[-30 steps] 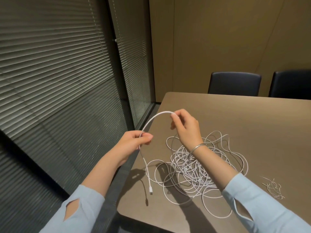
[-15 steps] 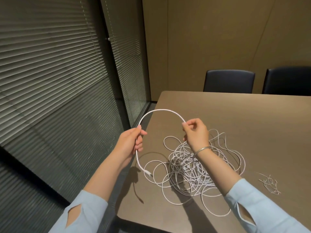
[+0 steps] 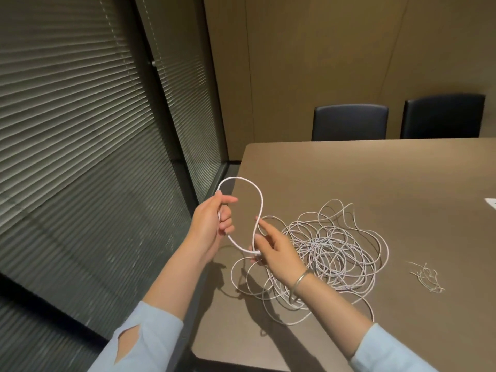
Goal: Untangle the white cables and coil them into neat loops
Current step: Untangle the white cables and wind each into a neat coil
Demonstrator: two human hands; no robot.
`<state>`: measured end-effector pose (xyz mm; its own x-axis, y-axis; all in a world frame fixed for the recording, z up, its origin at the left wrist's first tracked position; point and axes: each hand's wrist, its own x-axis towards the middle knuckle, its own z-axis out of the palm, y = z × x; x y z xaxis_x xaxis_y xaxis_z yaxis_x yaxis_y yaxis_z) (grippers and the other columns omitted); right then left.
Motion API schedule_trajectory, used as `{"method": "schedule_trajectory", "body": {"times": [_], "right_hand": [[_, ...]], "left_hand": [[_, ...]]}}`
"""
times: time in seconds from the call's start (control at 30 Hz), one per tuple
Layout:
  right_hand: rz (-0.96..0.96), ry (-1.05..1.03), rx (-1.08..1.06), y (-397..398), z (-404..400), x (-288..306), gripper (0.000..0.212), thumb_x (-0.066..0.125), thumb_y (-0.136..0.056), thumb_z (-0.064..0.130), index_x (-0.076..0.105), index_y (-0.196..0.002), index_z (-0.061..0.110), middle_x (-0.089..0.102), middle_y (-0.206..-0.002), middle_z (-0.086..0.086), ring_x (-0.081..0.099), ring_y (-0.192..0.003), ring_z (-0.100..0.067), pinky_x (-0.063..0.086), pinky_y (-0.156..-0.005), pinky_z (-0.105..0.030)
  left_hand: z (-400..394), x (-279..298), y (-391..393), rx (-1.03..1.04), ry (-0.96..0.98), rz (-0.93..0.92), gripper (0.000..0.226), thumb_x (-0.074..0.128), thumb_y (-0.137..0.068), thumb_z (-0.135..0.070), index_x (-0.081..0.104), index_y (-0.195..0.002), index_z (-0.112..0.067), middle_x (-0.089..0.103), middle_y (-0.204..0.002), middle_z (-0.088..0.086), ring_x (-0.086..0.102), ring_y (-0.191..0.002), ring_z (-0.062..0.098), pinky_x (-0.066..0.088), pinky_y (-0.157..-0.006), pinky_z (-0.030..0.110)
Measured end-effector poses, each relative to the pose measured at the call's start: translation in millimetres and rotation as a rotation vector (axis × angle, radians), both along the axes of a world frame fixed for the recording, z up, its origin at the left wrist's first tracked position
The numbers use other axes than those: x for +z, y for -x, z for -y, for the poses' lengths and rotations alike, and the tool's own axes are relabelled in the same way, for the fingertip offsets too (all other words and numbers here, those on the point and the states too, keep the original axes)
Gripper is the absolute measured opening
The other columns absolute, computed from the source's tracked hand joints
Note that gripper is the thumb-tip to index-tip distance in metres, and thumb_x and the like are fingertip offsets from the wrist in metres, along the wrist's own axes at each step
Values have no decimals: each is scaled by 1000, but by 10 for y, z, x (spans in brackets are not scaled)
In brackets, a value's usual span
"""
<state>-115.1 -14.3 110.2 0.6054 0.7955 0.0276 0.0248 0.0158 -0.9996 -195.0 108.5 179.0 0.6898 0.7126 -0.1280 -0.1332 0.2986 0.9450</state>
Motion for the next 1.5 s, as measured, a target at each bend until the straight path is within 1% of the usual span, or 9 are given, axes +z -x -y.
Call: {"method": "schedule_trajectory", "body": {"times": [0.17, 0.27, 0.37, 0.6, 0.73, 0.97, 1.13, 1.4, 1.5], "right_hand": [[-123, 161, 111, 75, 87, -99, 40, 37, -104, 30, 58, -109, -4, 64, -60, -8, 61, -53, -17, 51, -58, -20], [-7, 250, 162, 68, 147, -164, 41, 52, -98, 37, 68, -95, 0, 68, -68, -6, 65, -67, -17, 50, -69, -15], [224, 407, 141, -76, 127, -368, 16, 71, -83, 21, 66, -70, 13, 66, -73, -3, 60, -72, -15, 51, -77, -30], [548, 663, -42, -551, 90, -633, 13, 56, -92, 16, 67, -91, 8, 71, -98, -16, 63, -97, -33, 43, -78, -34], [562, 607, -123, -739, 87, -601, 27, 56, -95, 15, 50, -70, 23, 67, -82, -13, 62, -83, -32, 38, -67, -33], [306, 130, -154, -640, 112, -98, 23, 59, -92, 2, 56, -86, 23, 62, -76, -5, 65, -63, -21, 58, -63, -33], [-195, -137, -164, -629, 40, 238, 15, 58, -91, -7, 56, -92, 8, 54, -87, -12, 71, -62, -17, 61, -64, -28], [-670, -285, -173, -759, 120, 360, 27, 53, -89, -17, 53, -111, -1, 60, -97, -20, 60, -110, -48, 57, -81, -38], [-821, -337, -169, -771, 159, 324, 37, 51, -88, -19, 49, -121, -2, 64, -96, -28, 67, -95, -45, 59, -78, -40]], "left_hand": [[-197, 189, 7, -6, -77, 14, 38, 35, -106, -33, 59, -92, -6, 27, -51, -2, 20, -39, 8, 17, -37, 21], [-315, 278, -5, 1, -111, 6, 39, 35, -105, -35, 59, -94, -6, 25, -50, -3, 17, -39, 7, 14, -35, 21], [-416, 365, -23, 18, -122, -9, 39, 35, -105, -35, 59, -92, -6, 23, -49, -3, 15, -37, 7, 12, -34, 19], [-562, 538, 80, 20, -149, -25, 39, 38, -105, -34, 60, -87, -6, 25, -47, -4, 17, -36, 6, 15, -33, 17], [-607, 498, 90, 52, -173, -49, 40, 38, -105, -34, 60, -87, -6, 27, -46, -4, 17, -36, 6, 15, -33, 18], [-456, 287, -78, 73, -191, -150, 41, 37, -105, -32, 63, -94, -2, 35, -48, 0, 25, -38, 10, 22, -37, 19], [-190, 77, -335, -59, -121, -230, 42, 38, -105, -33, 64, -102, 0, 42, -52, 2, 32, -38, 10, 25, -40, 19], [198, -160, -527, -256, -80, -316, 40, 41, -104, -34, 66, -112, -3, 43, -55, 3, 34, -39, 12, 29, -40, 20], [223, -235, -540, -287, -12, -331, 40, 43, -103, -33, 61, -115, 0, 40, -53, 1, 31, -39, 10, 25, -38, 19]]}}
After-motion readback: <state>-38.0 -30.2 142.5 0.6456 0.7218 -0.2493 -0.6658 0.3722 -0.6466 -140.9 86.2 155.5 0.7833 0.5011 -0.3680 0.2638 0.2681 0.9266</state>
